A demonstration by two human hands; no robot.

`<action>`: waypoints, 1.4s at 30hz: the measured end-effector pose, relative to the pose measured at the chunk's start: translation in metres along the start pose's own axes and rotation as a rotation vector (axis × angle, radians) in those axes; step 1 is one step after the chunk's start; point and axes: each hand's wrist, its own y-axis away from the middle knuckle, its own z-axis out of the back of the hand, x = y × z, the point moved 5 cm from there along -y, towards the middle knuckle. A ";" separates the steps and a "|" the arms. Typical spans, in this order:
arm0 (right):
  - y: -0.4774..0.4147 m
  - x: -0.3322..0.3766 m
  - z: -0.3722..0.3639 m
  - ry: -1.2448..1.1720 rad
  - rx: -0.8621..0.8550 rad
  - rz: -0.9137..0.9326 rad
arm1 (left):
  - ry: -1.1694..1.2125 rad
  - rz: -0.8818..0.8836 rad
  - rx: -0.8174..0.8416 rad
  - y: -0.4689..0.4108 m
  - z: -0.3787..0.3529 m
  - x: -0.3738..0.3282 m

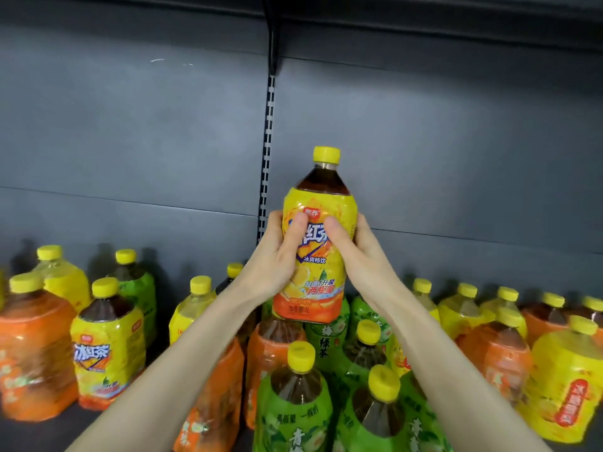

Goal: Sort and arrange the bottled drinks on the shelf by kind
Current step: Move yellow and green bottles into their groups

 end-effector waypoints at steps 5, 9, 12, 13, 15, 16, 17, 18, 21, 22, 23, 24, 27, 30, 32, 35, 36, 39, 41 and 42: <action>-0.008 -0.010 -0.014 0.004 -0.069 -0.009 | -0.235 0.010 0.241 -0.006 0.036 0.003; -0.018 -0.009 -0.017 0.053 -0.090 -0.004 | -0.549 0.159 0.251 -0.029 0.083 0.038; -0.023 -0.009 -0.022 0.080 -0.132 -0.004 | -0.724 0.207 0.318 -0.047 0.106 0.072; -0.024 -0.009 -0.023 0.083 -0.152 0.002 | -0.758 0.249 0.367 -0.053 0.111 0.085; -0.026 -0.009 -0.027 0.091 -0.187 0.011 | -0.863 0.323 0.483 -0.062 0.119 0.109; -0.026 -0.010 -0.029 0.097 -0.206 0.015 | -0.933 0.335 0.546 -0.067 0.121 0.119; -0.026 -0.012 -0.030 0.106 -0.229 0.022 | -0.997 0.340 0.607 -0.071 0.122 0.128; -0.025 -0.013 -0.032 0.114 -0.253 0.030 | -1.047 0.346 0.667 -0.074 0.122 0.134; -0.024 -0.017 -0.035 0.139 -0.301 0.039 | -1.004 0.389 0.794 -0.078 0.121 0.148; -0.024 -0.016 -0.037 0.146 -0.303 0.038 | -0.968 0.408 0.817 -0.077 0.121 0.150; -0.024 -0.016 -0.039 0.153 -0.303 0.039 | -0.961 0.407 0.840 -0.077 0.122 0.151; -0.025 -0.015 -0.042 0.160 -0.302 0.041 | -0.982 0.378 0.856 -0.077 0.123 0.152; -0.027 -0.016 -0.049 0.171 -0.290 0.038 | -1.027 0.272 0.811 -0.078 0.126 0.154; -0.029 -0.014 -0.055 0.181 -0.289 0.044 | -0.994 0.220 0.726 -0.080 0.136 0.150; -0.029 -0.011 -0.059 0.182 -0.295 0.049 | -0.958 0.170 0.627 -0.084 0.147 0.136; -0.032 -0.002 -0.066 0.172 -0.311 0.078 | -0.853 0.065 0.429 -0.092 0.168 0.101; -0.032 0.001 -0.069 0.168 -0.316 0.093 | -0.787 0.037 0.370 -0.094 0.174 0.088; -0.032 0.010 -0.082 0.154 -0.325 0.135 | -0.628 -0.053 0.163 -0.092 0.192 0.044; -0.030 0.018 -0.093 0.141 -0.311 0.159 | -0.602 -0.130 0.002 -0.085 0.203 0.013; -0.028 0.023 -0.098 0.138 -0.303 0.170 | -0.583 -0.169 -0.071 -0.079 0.208 -0.003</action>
